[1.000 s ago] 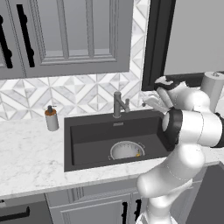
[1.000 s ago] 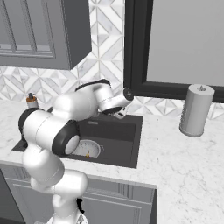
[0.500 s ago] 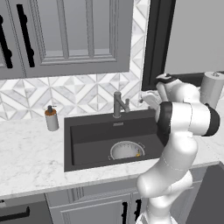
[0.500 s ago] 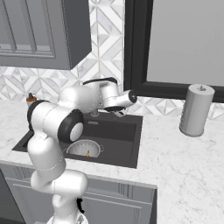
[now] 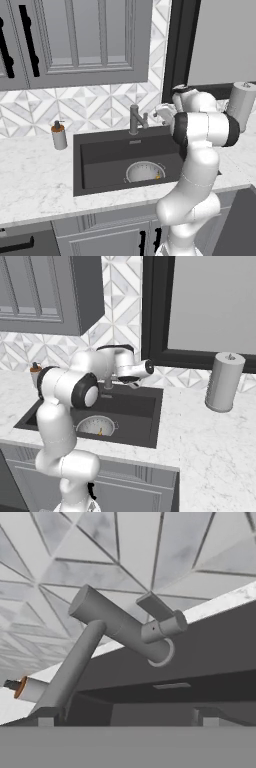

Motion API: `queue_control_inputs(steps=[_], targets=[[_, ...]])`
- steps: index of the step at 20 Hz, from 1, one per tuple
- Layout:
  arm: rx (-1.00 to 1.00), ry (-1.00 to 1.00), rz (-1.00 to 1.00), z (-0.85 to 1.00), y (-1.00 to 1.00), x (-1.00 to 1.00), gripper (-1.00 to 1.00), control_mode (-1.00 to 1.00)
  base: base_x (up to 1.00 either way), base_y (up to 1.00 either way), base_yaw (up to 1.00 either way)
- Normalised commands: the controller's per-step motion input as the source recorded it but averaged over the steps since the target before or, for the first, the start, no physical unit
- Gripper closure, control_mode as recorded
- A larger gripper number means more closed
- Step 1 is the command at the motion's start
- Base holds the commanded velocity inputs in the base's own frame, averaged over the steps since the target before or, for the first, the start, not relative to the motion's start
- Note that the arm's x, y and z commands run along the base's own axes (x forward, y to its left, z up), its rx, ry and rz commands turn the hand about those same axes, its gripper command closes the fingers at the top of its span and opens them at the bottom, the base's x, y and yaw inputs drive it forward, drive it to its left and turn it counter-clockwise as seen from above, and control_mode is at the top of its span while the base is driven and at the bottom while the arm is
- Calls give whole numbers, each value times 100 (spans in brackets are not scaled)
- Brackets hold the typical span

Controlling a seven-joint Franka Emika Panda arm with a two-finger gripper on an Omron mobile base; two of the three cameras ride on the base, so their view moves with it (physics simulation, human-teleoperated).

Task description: Put the colander in the sink, put the banana in the colander, and turn on the sink faucet and pour water over the colander.

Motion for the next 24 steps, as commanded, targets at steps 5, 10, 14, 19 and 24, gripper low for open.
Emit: queue_control_inputs(steps=[5,10,14,19,24], targets=[[0,0,0,-27,14,44,-100,-100,0,0,0],[0,0,0,-27,12,41,-100,-100,0,0,0],[0,-1,0,-17,9,39,-100,-100,0,0,0],[0,-3,0,-12,3,43,-100,-100,0,0,0],[0,-1,0,-14,5,38,-100,-100,0,0,0]])
